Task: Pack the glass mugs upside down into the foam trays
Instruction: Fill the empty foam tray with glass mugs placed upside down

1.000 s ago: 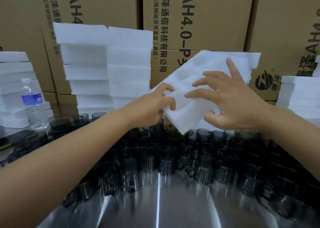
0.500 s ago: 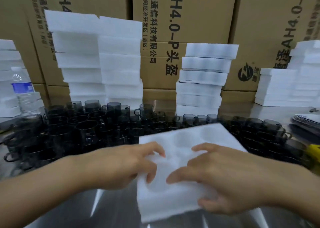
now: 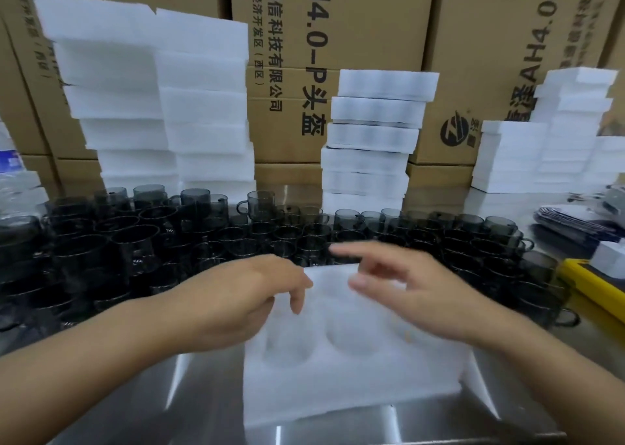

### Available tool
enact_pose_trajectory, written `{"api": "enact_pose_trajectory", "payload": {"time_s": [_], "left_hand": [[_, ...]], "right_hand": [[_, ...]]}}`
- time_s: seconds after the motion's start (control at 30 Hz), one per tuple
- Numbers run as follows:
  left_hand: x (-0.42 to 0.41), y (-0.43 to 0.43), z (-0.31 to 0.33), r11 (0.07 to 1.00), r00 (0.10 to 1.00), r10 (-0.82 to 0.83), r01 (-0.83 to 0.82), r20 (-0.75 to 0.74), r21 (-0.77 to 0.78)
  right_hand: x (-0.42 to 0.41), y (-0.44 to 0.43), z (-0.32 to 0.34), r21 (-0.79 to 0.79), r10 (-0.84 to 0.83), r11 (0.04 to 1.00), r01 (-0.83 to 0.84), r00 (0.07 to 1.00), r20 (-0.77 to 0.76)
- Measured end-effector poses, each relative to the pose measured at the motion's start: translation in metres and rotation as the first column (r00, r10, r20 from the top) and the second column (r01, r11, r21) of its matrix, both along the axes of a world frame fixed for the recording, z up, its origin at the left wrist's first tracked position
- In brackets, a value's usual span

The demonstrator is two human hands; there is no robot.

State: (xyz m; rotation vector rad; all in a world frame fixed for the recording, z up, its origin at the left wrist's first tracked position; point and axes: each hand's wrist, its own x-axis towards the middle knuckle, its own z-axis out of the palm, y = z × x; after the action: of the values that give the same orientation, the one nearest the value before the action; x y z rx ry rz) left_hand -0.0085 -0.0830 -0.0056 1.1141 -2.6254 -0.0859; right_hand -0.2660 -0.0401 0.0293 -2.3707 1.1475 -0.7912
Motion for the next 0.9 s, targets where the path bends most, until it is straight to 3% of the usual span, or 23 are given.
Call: {"api": "enact_pose_trajectory", "payload": {"time_s": [0.07, 0.1, 0.13, 0.17, 0.2, 0.27, 0.37, 0.67, 0.9], "left_hand": [[-0.003, 0.015, 0.010, 0.996, 0.993, -0.081, 0.079, -0.082, -0.027], [-0.006, 0.020, 0.013, 0.995, 0.992, -0.096, 0.093, -0.078, -0.035], [-0.013, 0.022, 0.016, 0.994, 0.993, -0.106, 0.104, -0.057, -0.039], [-0.019, 0.025, 0.016, 0.993, 0.993, -0.120, 0.120, 0.007, -0.016], [-0.025, 0.029, 0.017, 0.990, 0.987, -0.135, 0.133, 0.083, 0.035], [-0.037, 0.031, 0.016, 0.982, 0.971, -0.170, 0.151, 0.171, 0.117], [-0.058, 0.033, 0.015, 0.965, 0.964, -0.192, 0.151, 0.183, 0.212], [-0.062, 0.028, 0.021, 0.921, 0.957, -0.270, 0.224, 0.107, 0.319], [-0.060, 0.028, 0.027, 0.885, 0.951, -0.308, 0.293, -0.016, 0.362]], "right_hand": [[-0.038, -0.031, 0.006, -0.190, -0.351, 0.919, 0.344, 0.937, 0.001], [-0.064, -0.046, 0.010, -0.263, -0.565, 0.810, 0.524, 0.818, -0.107], [-0.092, -0.060, 0.011, -0.283, -0.739, 0.673, 0.683, 0.629, -0.241], [-0.119, -0.069, 0.008, -0.227, -0.814, 0.552, 0.802, 0.459, -0.357], [-0.141, -0.075, 0.002, -0.121, -0.819, 0.465, 0.877, 0.374, -0.436], [-0.165, -0.077, -0.014, 0.084, -0.778, 0.415, 0.906, 0.402, -0.483], [-0.162, -0.079, -0.024, 0.188, -0.800, 0.395, 0.899, 0.437, -0.411], [-0.142, -0.102, -0.030, 0.081, -0.849, 0.318, 0.945, 0.321, -0.420], [-0.129, -0.125, -0.035, 0.088, -0.877, 0.235, 0.968, 0.250, -0.409]]}}
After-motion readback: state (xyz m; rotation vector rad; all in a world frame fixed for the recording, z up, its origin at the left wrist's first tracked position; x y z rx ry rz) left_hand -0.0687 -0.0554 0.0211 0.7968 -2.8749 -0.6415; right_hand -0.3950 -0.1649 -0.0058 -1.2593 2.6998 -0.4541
